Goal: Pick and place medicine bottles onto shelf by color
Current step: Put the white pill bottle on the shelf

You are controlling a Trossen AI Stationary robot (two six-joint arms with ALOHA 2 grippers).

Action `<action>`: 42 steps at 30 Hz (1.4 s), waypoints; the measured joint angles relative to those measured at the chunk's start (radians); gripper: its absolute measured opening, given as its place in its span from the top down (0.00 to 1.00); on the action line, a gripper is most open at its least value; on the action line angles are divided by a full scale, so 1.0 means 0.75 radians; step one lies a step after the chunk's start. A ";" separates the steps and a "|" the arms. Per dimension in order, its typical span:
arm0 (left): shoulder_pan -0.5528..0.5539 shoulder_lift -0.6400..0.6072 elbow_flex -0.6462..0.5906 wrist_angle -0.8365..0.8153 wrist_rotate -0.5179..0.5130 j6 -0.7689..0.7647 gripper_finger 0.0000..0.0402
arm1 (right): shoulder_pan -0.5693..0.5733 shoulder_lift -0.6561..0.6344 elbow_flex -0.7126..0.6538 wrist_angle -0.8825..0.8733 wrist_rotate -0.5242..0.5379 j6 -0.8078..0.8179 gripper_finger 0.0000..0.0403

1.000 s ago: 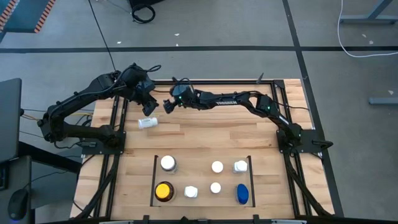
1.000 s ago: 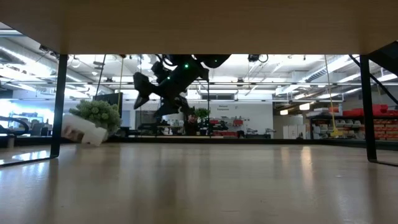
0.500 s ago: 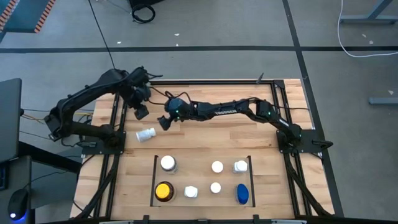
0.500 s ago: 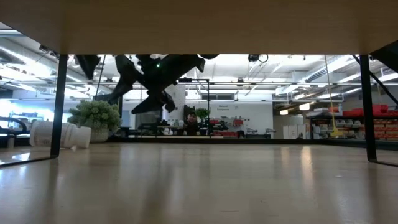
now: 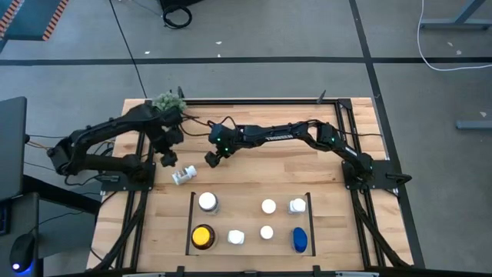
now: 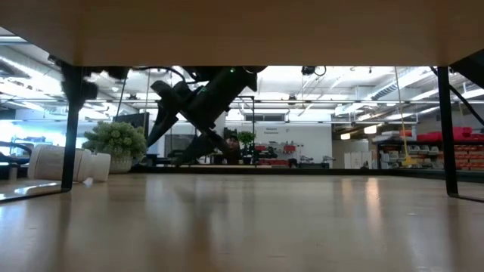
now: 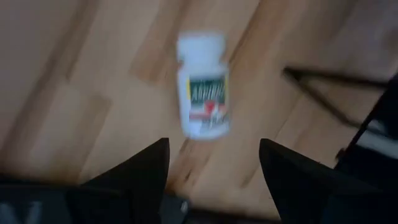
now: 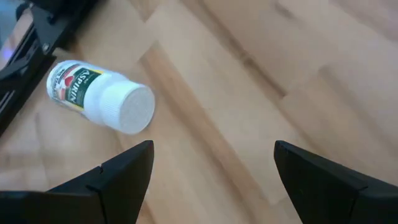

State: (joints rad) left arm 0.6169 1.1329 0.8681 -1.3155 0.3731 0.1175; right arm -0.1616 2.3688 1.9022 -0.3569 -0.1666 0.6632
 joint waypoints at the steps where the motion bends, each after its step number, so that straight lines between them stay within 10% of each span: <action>1: -0.017 -0.021 0.018 0.021 0.022 -0.021 0.36 | -0.001 0.000 0.000 -0.005 -0.021 0.000 0.16; 28: -0.883 0.027 -0.449 0.858 -0.239 -1.008 0.36 | -0.010 0.000 0.000 -0.169 -0.220 -0.209 0.16; 42: -0.954 0.111 -0.452 0.984 -0.345 -1.130 0.44 | -0.019 0.000 0.000 -0.174 -0.277 -0.222 0.16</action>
State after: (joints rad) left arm -0.0986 1.2159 0.5293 -0.5774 0.1144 -0.7303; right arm -0.1756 2.3688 1.9022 -0.4873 -0.3746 0.4965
